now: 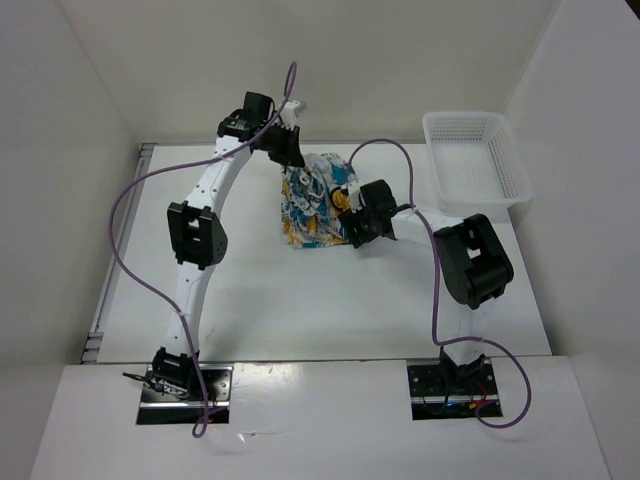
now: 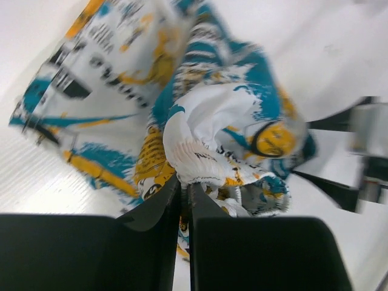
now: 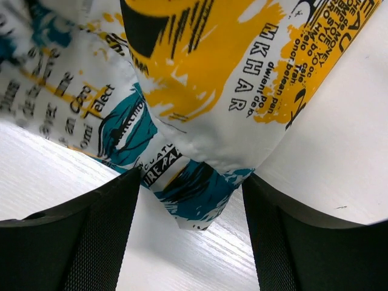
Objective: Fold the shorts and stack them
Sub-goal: Fold the shorts
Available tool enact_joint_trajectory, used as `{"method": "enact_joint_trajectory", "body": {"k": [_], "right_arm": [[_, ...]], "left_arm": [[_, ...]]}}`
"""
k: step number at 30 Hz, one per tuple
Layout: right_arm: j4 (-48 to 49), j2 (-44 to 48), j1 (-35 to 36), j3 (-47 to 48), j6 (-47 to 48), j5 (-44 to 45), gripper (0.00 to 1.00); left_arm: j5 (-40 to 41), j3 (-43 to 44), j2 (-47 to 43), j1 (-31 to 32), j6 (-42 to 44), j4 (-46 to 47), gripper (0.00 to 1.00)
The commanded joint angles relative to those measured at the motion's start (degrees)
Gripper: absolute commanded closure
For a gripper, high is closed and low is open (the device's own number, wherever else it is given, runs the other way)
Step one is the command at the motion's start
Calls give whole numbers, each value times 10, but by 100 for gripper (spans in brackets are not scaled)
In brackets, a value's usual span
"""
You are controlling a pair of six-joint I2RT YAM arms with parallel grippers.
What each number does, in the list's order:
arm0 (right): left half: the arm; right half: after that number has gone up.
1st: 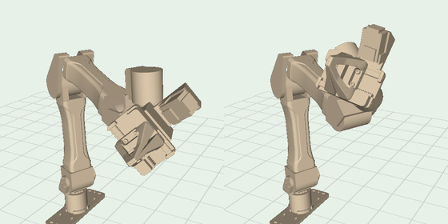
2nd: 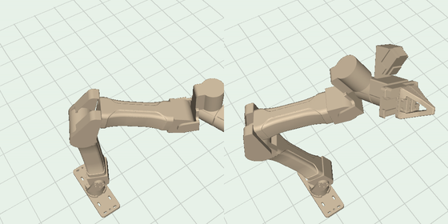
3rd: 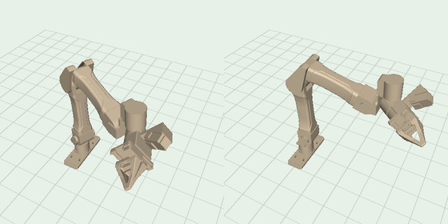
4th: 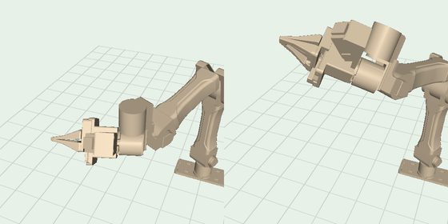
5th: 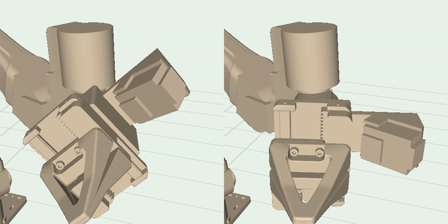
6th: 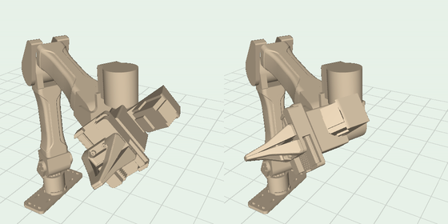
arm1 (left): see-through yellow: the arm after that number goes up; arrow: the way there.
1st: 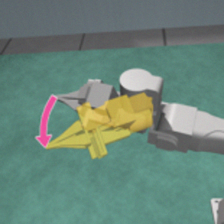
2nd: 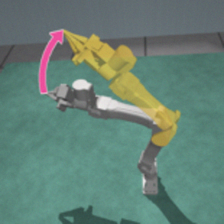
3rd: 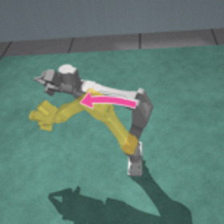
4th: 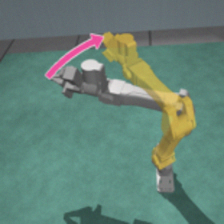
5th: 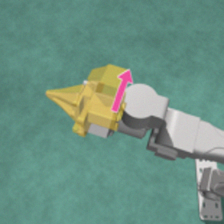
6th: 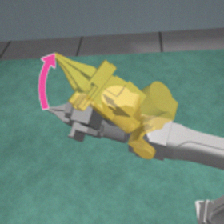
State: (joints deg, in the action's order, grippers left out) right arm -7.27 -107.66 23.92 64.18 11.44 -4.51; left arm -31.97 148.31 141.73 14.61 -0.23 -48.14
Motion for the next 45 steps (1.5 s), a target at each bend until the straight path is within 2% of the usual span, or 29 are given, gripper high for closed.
{"method": "enact_joint_trajectory", "body": {"k": [1,3,6,7,8,13,16,21,26,31,34,38,39,42,43,45], "right_arm": [[26,-4,10,21,2,0,27],[26,-4,10,21,14,0,24],[26,2,16,31,19,0,22],[20,7,16,37,19,0,22],[20,13,16,37,19,0,21],[1,38,16,55,31,2,19],[-15,44,10,77,37,13,19],[-29,36,-6,109,10,0,19],[-22,12,-22,128,-32,0,19],[5,-10,-27,146,-92,57,20],[5,-24,-27,152,-127,63,20],[5,-34,-27,152,-147,71,20],[5,-34,-27,152,-158,77,20],[5,-48,-27,147,-183,83,20],[5,-48,-27,147,-183,83,20],[5,-55,-27,154,-196,92,21]], "left_arm": [[32,-4,50,-30,2,-3,86],[39,-15,56,-37,2,2,83],[62,-22,67,-49,2,9,71],[70,-22,67,-55,2,9,64],[70,-22,62,-55,2,9,45],[70,-43,-22,-65,2,9,13],[46,-74,-86,-65,2,20,12],[5,-160,-138,-14,2,2,11],[32,-247,-132,33,2,22,11],[77,-291,-114,54,2,74,11],[113,-291,-94,60,2,95,13],[139,-299,-88,60,2,105,27],[146,-299,-88,60,2,105,43],[146,-319,-101,60,2,100,70],[146,-327,-101,60,2,92,88],[146,-327,-125,60,2,77,100]]}}
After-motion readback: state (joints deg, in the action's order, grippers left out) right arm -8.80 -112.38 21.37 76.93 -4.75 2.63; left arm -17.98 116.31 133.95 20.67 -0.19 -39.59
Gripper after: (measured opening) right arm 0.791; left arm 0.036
